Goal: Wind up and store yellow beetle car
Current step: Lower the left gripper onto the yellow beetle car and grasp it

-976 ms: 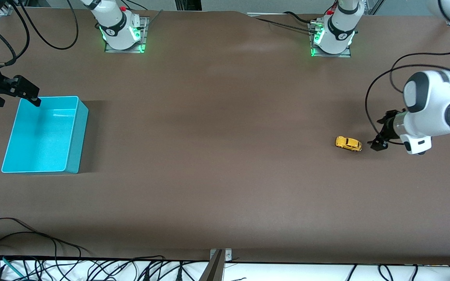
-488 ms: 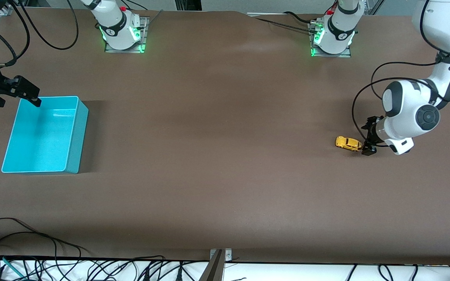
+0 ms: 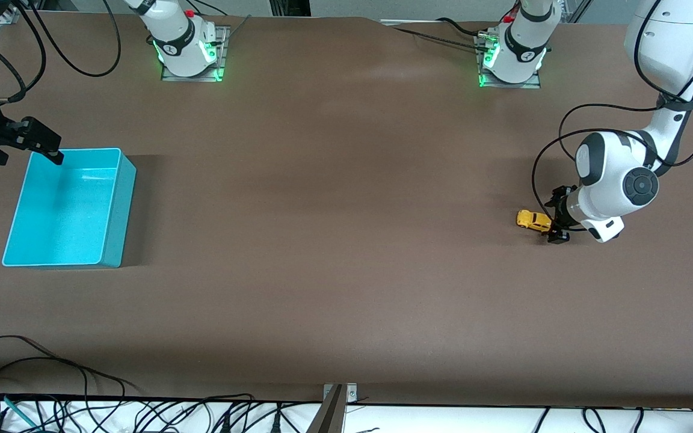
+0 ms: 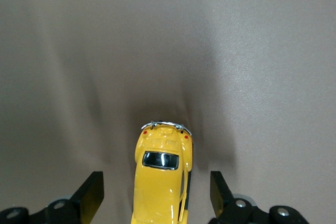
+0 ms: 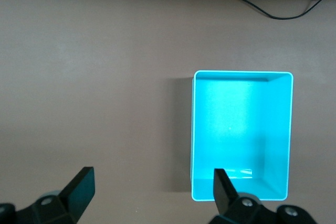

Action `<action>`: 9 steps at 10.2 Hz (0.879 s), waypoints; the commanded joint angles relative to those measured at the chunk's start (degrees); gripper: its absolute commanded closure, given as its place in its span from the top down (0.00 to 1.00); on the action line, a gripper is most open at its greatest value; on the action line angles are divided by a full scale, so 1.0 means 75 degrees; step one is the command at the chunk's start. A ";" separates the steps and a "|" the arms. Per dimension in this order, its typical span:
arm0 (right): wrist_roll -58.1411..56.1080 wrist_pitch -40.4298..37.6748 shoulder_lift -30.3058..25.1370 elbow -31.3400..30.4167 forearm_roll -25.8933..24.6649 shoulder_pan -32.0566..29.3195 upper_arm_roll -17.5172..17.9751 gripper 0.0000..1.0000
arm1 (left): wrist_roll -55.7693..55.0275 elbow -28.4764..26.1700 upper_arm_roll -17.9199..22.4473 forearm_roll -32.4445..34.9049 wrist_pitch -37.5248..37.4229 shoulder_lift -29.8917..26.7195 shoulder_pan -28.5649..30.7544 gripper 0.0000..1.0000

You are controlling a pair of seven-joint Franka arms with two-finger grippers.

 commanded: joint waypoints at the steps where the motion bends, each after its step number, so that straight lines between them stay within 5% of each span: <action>1: 0.0025 -0.0087 0.0048 0.0149 -0.0019 0.0013 -0.0011 1.00 | -0.0049 0.0072 -0.0094 -0.0213 0.0045 0.0049 -0.0019 0.12; 2: 0.0025 -0.0087 0.0048 0.0149 -0.0019 0.0013 -0.0011 1.00 | -0.0049 0.0072 -0.0094 -0.0213 0.0045 0.0049 -0.0030 0.00; 6: 0.0025 -0.0087 0.0048 0.0149 -0.0019 0.0013 -0.0011 1.00 | -0.0339 0.0258 -0.0176 -0.0213 -0.0188 -0.0185 -0.0065 0.00; 9: 0.0025 -0.0087 0.0048 0.0137 -0.0019 0.0013 -0.0011 1.00 | -0.2001 0.0400 -0.0900 -0.0213 -0.0424 -0.0373 -0.0054 0.00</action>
